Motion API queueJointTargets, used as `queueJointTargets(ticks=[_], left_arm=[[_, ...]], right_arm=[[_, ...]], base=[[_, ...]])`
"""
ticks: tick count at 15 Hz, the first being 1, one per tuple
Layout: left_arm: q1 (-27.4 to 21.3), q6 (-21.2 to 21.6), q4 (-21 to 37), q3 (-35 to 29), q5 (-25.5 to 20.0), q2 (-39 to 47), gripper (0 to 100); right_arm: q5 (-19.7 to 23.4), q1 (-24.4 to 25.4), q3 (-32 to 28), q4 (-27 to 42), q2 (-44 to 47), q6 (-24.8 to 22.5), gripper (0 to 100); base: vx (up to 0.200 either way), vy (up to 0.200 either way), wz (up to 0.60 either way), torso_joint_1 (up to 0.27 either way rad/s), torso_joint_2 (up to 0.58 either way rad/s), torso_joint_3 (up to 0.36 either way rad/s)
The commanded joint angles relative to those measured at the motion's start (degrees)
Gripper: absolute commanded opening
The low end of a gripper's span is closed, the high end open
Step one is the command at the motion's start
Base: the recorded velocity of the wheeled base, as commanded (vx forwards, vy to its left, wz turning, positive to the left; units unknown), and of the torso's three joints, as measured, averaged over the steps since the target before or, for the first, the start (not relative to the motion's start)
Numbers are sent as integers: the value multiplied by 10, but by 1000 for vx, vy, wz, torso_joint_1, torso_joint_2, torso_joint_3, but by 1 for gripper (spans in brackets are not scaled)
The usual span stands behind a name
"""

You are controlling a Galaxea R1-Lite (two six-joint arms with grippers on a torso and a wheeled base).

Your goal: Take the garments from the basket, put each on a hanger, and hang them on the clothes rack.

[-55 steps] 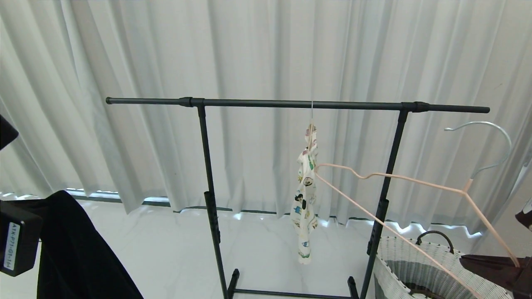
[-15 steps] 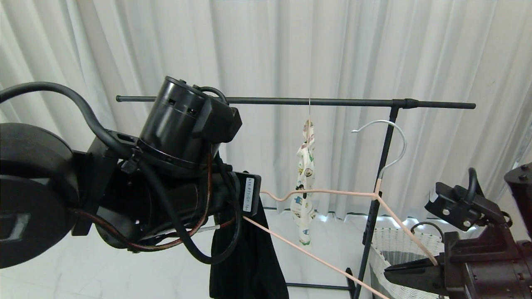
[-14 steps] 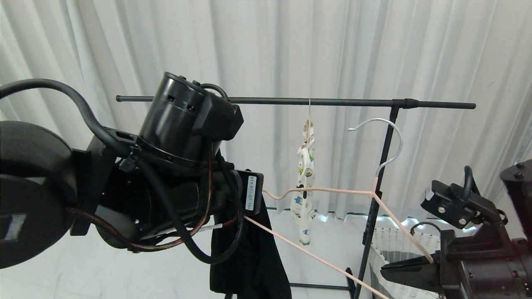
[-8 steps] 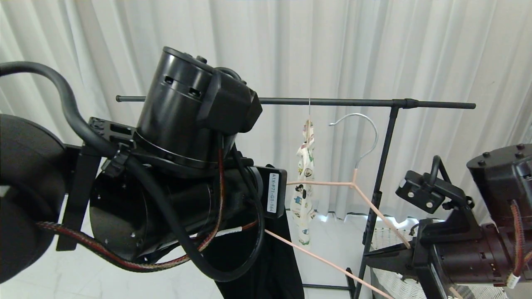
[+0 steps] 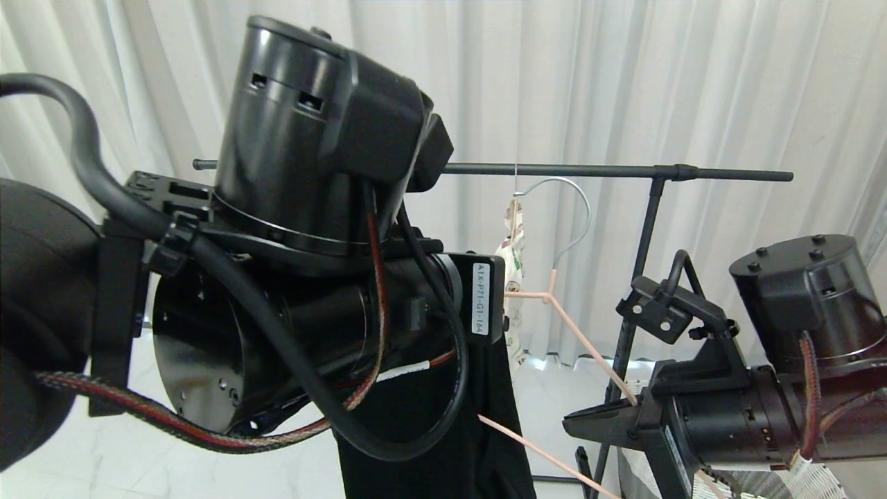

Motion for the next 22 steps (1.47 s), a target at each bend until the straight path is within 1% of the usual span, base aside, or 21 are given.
queueJointTargets(ticks=[1,4,5,7,9,10,12,13,17,19,21,22], left_arm=[[-1,0,-1,-24,0,5,0],[-33,-2,-1,-32,0,17,0],[-39,-10,-1,-32,1,20,0],[-41,-14,-1,-30,3,23,0],[-41,-14,-1,-31,3,20,0],[-42,-14,-3,-33,2,20,0],[-63,-13,-12,-35,2,20,0],[-66,-13,-14,-35,2,20,0],[-58,-13,-15,8,8,6,0],[-54,-13,-15,18,9,-12,0],[-47,-13,-16,24,9,-23,0],[-42,-13,-16,26,9,-29,100]], right_arm=[[0,9,0,1,3,1,0],[-1,23,0,-19,10,21,0],[-2,25,0,-23,11,23,0],[-10,23,1,-23,10,24,0],[-36,22,1,-23,11,46,0],[-37,22,1,-24,13,49,0],[-38,22,0,-24,18,49,0],[-38,22,0,-24,18,49,0],[-48,22,1,-24,16,49,0],[-60,15,2,-24,16,49,0],[-61,11,1,-24,17,49,0],[-63,10,2,-24,16,49,0]], base=[[0,0,0,0,0,0],[0,0,0,0,0,0],[0,0,0,0,0,0],[0,0,0,0,0,0],[0,0,0,0,0,0],[0,0,0,0,0,0],[0,0,0,0,0,0],[0,0,0,0,0,0],[0,0,0,0,0,0],[0,0,0,0,0,0],[0,0,0,0,0,0],[0,0,0,0,0,0]])
